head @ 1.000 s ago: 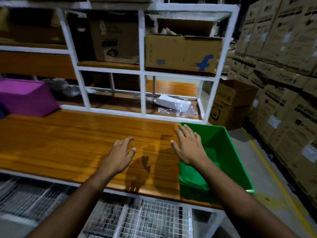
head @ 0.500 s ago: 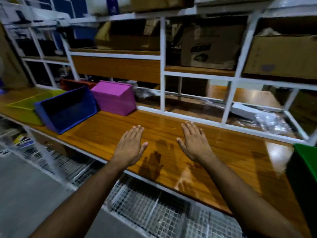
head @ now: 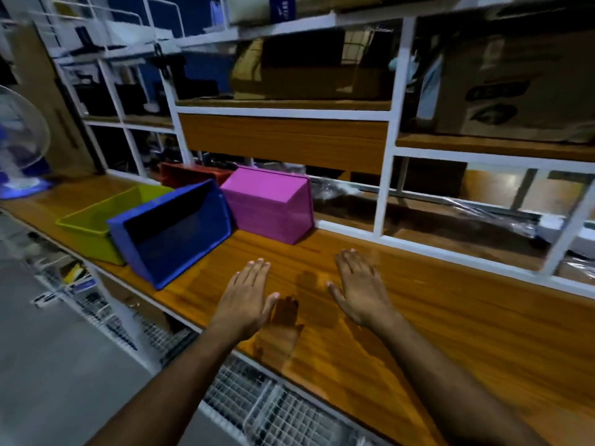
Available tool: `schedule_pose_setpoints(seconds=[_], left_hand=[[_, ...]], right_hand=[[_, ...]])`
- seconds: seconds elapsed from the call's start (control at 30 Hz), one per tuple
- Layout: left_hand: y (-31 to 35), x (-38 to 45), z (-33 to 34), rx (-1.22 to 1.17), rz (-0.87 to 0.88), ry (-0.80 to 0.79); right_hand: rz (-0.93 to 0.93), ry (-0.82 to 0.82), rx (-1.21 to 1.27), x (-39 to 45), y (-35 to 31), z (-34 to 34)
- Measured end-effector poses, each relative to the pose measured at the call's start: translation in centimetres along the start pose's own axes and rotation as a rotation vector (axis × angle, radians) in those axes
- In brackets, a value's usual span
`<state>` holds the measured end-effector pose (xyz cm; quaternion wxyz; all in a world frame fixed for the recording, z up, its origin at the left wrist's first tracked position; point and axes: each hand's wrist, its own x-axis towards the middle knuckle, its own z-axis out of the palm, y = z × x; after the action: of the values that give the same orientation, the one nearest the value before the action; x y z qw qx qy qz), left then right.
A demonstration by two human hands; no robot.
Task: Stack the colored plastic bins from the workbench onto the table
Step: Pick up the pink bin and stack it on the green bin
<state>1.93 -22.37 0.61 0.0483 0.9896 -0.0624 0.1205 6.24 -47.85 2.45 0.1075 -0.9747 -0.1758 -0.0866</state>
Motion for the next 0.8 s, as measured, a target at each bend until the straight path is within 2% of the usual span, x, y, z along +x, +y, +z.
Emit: schedule_pose_setpoints(seconds=[0.13,0.33,0.67,0.8], left_hand=[[-5.8,5.9,0.3,0.007,0.007,0.012],[-12.8,13.9,-0.9,0.006,0.047,0.094],[-19.7,25.7,1.3,-0.119,0.148,0.004],[-22.1,29.3,2.6,-0.212,0.238,0.0]], right_hand=[[-0.006,-0.011,0.08,7.4,-2.8,2.6],[-0.022,0.066,0.076,16.8,-6.3,4.2],[0.047,0.088,-0.037,29.3,-9.7,5.2],[0.143,0.093,-0.121,33.8,-11.6,5.6]])
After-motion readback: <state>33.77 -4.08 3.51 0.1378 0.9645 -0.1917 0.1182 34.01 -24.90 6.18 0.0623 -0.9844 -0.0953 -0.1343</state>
